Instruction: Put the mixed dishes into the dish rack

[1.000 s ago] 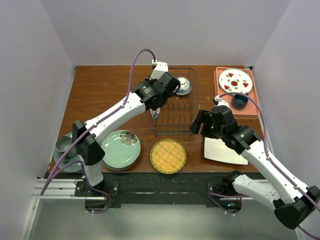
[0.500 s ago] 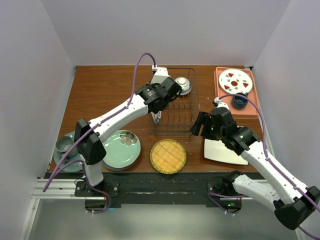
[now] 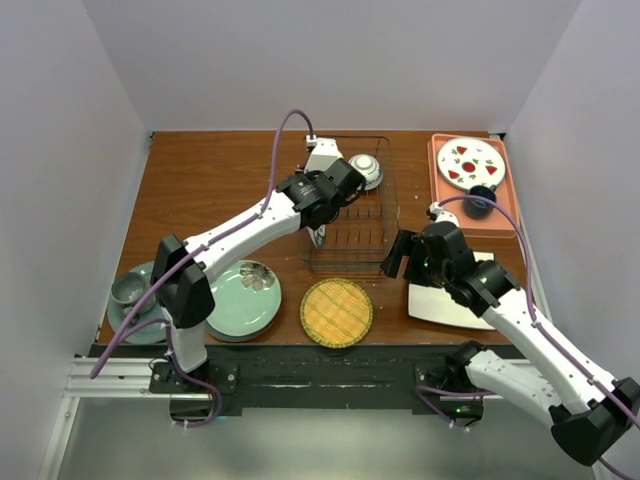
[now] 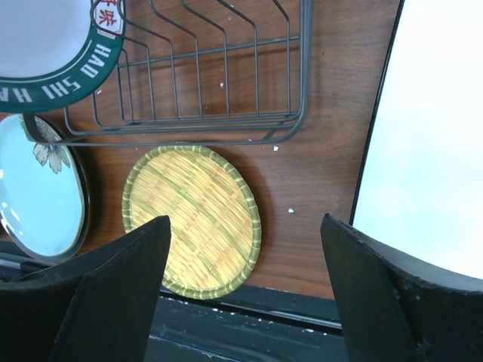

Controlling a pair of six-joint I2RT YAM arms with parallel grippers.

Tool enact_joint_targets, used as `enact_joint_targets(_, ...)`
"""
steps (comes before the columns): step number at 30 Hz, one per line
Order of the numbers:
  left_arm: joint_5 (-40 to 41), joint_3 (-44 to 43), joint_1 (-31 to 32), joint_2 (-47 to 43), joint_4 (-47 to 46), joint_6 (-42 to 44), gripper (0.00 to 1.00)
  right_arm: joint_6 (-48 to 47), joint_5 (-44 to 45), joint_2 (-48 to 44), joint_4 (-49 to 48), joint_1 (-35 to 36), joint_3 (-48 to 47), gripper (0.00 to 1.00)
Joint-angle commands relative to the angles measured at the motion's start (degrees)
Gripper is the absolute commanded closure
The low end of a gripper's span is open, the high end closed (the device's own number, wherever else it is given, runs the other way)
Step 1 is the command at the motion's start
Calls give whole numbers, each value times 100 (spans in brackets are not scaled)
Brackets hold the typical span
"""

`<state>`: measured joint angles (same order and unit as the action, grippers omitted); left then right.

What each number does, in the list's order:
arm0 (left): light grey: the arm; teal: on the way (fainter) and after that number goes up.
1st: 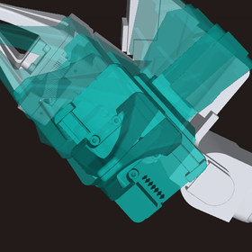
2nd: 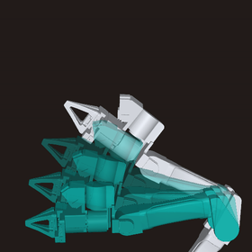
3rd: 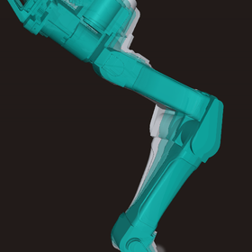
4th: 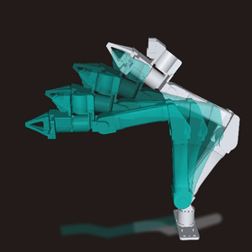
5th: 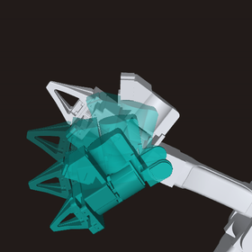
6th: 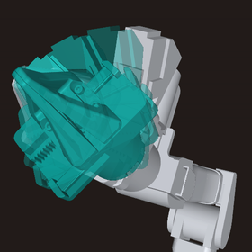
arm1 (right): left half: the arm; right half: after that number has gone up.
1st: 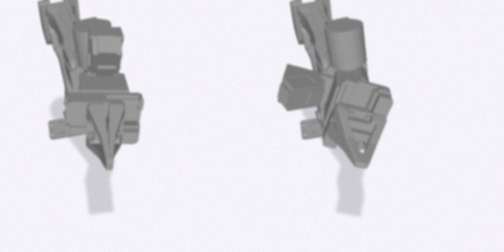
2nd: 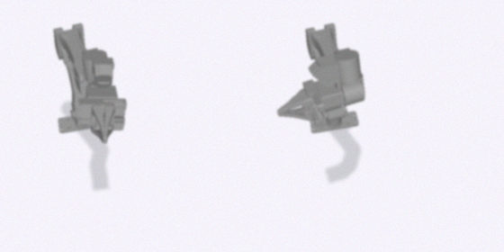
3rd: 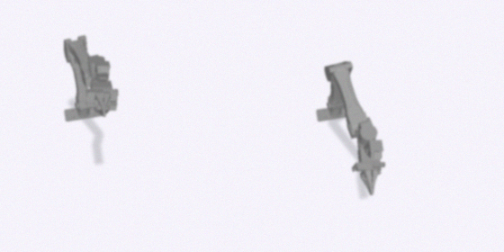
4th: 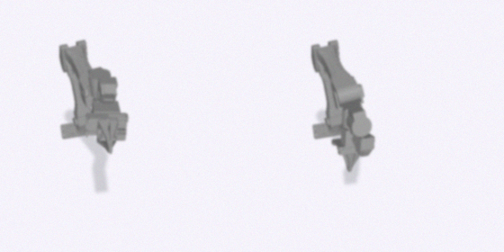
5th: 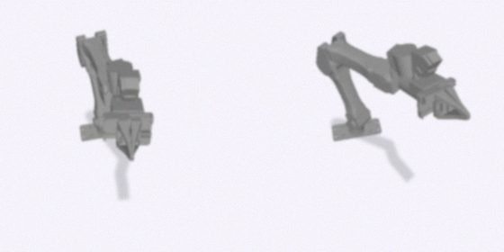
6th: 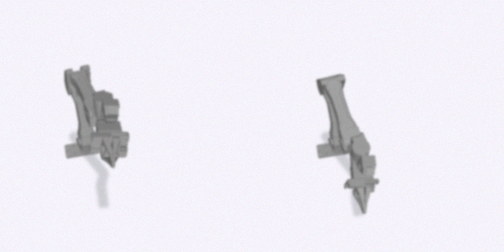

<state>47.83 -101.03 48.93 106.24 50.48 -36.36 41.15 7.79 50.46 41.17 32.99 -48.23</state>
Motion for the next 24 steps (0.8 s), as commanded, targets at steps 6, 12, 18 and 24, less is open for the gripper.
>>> enact_joint_targets(6, -143, 391, 12, -33, -407, -21, 73, 34, 3, -264, -30, -21, 226, 14)
enact_joint_targets(12, -204, 418, 12, -59, -434, 15, 53, 78, -23, -352, 5, -21, 296, 14)
enact_joint_targets(18, -283, 391, 12, -243, -530, 190, 29, -10, -330, -545, -30, -12, 454, 10)
enact_joint_targets(24, -397, 462, 12, -498, -574, 252, 22, -28, -515, -765, 49, -21, 613, 3)
